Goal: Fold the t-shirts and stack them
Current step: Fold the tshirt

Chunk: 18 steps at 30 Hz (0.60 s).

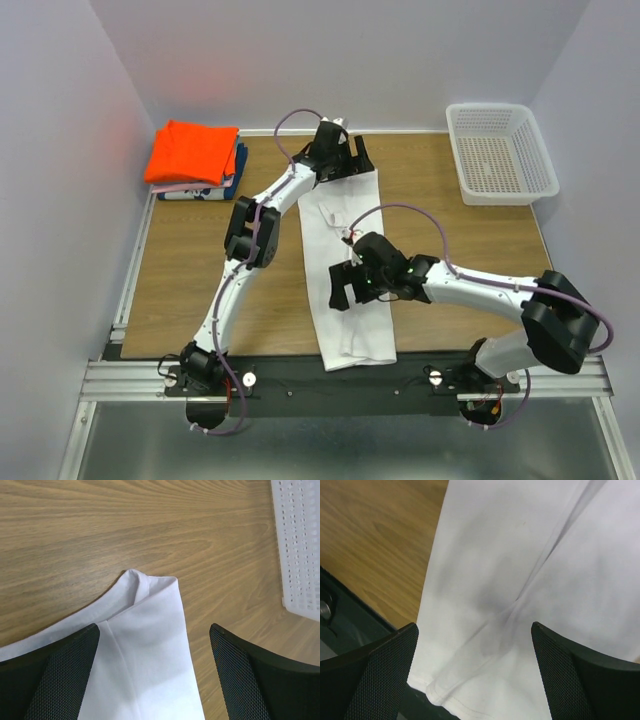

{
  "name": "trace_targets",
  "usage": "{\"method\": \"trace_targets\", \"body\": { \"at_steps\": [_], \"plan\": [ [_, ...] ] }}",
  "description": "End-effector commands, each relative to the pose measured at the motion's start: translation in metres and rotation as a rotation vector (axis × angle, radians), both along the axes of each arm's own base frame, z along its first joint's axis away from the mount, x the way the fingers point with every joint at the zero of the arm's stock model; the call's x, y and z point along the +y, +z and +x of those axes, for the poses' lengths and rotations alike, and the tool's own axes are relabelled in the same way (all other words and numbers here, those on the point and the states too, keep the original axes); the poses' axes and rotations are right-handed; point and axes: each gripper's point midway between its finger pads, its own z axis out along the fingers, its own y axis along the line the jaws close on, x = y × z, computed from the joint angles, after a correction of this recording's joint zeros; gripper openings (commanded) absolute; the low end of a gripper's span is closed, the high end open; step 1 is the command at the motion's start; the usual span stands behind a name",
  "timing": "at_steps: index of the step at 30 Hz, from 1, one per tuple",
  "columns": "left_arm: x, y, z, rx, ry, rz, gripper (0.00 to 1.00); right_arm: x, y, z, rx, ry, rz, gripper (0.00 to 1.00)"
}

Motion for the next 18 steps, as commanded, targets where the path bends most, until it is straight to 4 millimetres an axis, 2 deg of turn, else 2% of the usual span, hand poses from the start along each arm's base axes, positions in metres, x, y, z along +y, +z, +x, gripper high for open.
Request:
{"method": "trace_targets", "body": {
  "at_steps": [1, 2, 3, 5, 6, 7, 8, 9, 10, 11, 12, 13, 15, 16, 17, 18],
  "plan": [
    [0.013, 0.154, -0.013, -0.235, -0.002, -0.027, 0.98, -0.015, 0.038, 0.037, -0.176, -0.163, -0.046, 1.00],
    [0.022, 0.174, -0.018, -0.274, 0.010, -0.008, 0.98, -0.024, 0.042, 0.049, -0.224, -0.238, -0.070, 1.00],
    [0.039, 0.213, -0.031, -0.327, 0.047, 0.003, 0.98, -0.028, 0.051, 0.054, -0.253, -0.270, -0.063, 1.00],
    [0.059, 0.241, -0.046, -0.372, 0.093, 0.035, 0.98, -0.033, 0.059, 0.066, -0.308, -0.319, -0.079, 1.00],
    [0.070, 0.223, -0.058, -0.330, 0.111, 0.073, 0.98, -0.032, 0.062, 0.071, -0.325, -0.320, -0.089, 1.00],
    [0.088, 0.266, -0.077, -0.400, 0.163, 0.054, 0.98, -0.031, 0.069, 0.080, -0.355, -0.337, -0.097, 1.00],
    [0.096, 0.268, -0.089, -0.400, 0.176, 0.055, 0.98, -0.030, 0.074, 0.088, -0.370, -0.354, -0.100, 1.00],
    [0.110, 0.266, -0.097, -0.391, 0.224, 0.060, 0.98, -0.030, 0.074, 0.094, -0.377, -0.365, -0.112, 1.00],
    [0.127, 0.261, -0.120, -0.398, 0.263, 0.065, 0.98, -0.030, 0.071, 0.109, -0.373, -0.390, -0.133, 1.00],
    [0.135, 0.256, -0.133, -0.393, 0.280, 0.060, 0.98, -0.027, 0.068, 0.114, -0.365, -0.382, -0.141, 1.00],
    [0.144, 0.202, -0.154, -0.311, 0.277, 0.110, 0.98, -0.027, 0.061, 0.121, -0.353, -0.384, -0.156, 1.00],
    [0.154, 0.228, -0.171, -0.383, 0.306, 0.041, 0.98, -0.027, 0.048, 0.131, -0.330, -0.391, -0.187, 1.00],
    [0.160, 0.208, -0.197, -0.368, 0.307, 0.018, 0.98, -0.018, 0.047, 0.148, -0.325, -0.386, -0.191, 1.00],
    [0.171, 0.186, -0.216, -0.335, 0.331, 0.007, 0.98, -0.018, 0.043, 0.156, -0.325, -0.398, -0.205, 1.00],
    [0.176, 0.175, -0.225, -0.306, 0.348, -0.007, 0.98, -0.017, 0.022, 0.161, -0.304, -0.395, -0.250, 1.00],
    [0.182, 0.146, -0.238, -0.252, 0.355, 0.010, 0.98, -0.009, 0.025, 0.170, -0.308, -0.395, -0.240, 1.00]
  ]
}}
